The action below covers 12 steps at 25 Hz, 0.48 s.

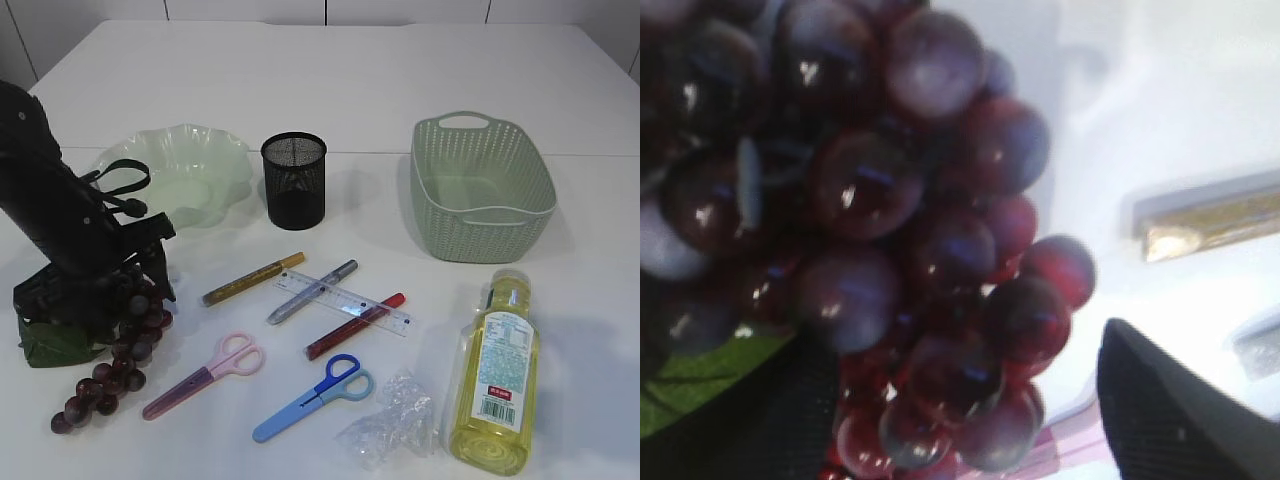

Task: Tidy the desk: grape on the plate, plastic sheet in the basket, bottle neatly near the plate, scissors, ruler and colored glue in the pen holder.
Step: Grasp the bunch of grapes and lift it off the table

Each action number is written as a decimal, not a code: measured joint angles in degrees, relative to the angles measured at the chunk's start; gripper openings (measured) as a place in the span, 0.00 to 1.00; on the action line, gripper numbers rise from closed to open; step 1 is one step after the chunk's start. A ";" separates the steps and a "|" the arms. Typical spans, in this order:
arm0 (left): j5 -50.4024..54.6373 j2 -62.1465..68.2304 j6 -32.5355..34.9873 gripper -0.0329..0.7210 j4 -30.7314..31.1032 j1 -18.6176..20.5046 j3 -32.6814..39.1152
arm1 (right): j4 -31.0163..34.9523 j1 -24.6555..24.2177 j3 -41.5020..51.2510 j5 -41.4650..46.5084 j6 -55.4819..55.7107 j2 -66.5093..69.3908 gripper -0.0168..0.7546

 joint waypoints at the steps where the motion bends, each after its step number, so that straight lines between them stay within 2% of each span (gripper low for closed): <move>1: -0.85 0.00 0.00 0.82 0.00 0.00 0.00 | 0.00 0.00 0.00 -0.09 0.00 0.00 0.71; 12: -3.65 2.10 -0.09 0.82 -0.20 0.00 0.00 | 0.00 0.00 0.00 -0.12 0.00 0.00 0.71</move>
